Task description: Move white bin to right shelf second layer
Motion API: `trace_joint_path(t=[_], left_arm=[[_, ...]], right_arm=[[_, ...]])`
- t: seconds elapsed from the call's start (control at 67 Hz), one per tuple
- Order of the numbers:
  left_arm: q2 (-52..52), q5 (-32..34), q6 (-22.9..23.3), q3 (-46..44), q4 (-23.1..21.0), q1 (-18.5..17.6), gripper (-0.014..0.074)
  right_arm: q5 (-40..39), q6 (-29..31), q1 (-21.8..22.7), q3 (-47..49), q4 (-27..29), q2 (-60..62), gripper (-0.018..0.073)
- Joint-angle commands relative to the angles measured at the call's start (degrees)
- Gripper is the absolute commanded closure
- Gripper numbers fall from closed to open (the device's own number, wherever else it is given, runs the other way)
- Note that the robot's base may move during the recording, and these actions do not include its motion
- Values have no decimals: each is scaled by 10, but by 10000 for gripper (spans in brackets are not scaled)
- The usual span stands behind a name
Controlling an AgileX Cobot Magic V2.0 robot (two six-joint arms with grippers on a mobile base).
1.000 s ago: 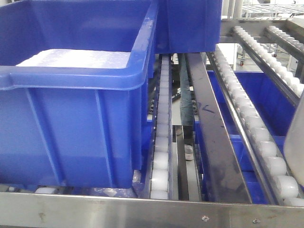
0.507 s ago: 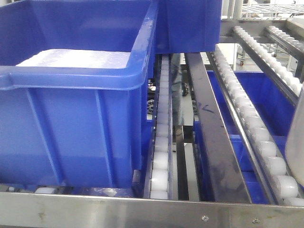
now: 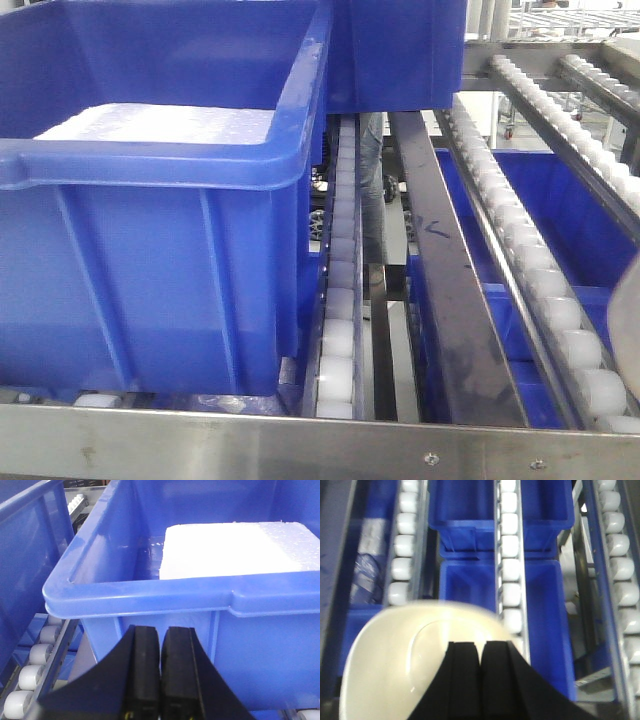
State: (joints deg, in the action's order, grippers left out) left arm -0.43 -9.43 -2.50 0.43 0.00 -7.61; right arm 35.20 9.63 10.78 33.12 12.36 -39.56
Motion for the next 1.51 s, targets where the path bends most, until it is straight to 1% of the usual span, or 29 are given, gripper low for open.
trace_joint_path(t=[0.0, 0.119, 0.224, 0.283, 0.462, 0.761, 0.88, 0.94, 1.059, 1.134, 1.194, 1.238, 1.328, 1.492], left_arm=[[-8, 50, 3, 21, 0, -3, 512], [-8, 50, 3, 21, 0, -3, 512], [-8, 50, 3, 21, 0, -3, 512], [-8, 50, 3, 21, 0, -3, 512], [-8, 50, 3, 21, 0, -3, 512], [-8, 50, 3, 21, 0, -3, 512], [-8, 50, 3, 21, 0, -3, 512], [-8, 50, 3, 21, 0, -3, 512], [-8, 50, 3, 21, 0, -3, 512], [-8, 50, 3, 21, 0, -3, 512], [-8, 50, 3, 21, 0, -3, 512], [-8, 50, 3, 21, 0, -3, 512], [-8, 50, 3, 21, 0, -3, 512], [-8, 50, 3, 21, 0, -3, 512]], right_arm=[[-38, 7, 0, -20, 32, 54, 503], [-70, 7, 0, -57, 67, 140, 503], [-104, 7, 0, -71, 71, 200, 503], [-107, 7, 0, -76, 71, 220, 503], [-86, 7, 0, -77, 71, 227, 503], [-88, 9, 0, -77, 71, 227, 503], [-99, 44, -4, -87, 81, 227, 503], [-103, 48, -13, -89, 73, 235, 503], [-123, 48, -36, -91, 16, 258, 503], [-158, 44, -51, -107, -14, 279, 503], [-191, 24, -61, -130, -16, 295, 503], [-213, -3, -66, -155, -16, 305, 503], [-241, -37, -67, -200, -29, 330, 503], [-246, -43, -67, -265, -39, 391, 503]])
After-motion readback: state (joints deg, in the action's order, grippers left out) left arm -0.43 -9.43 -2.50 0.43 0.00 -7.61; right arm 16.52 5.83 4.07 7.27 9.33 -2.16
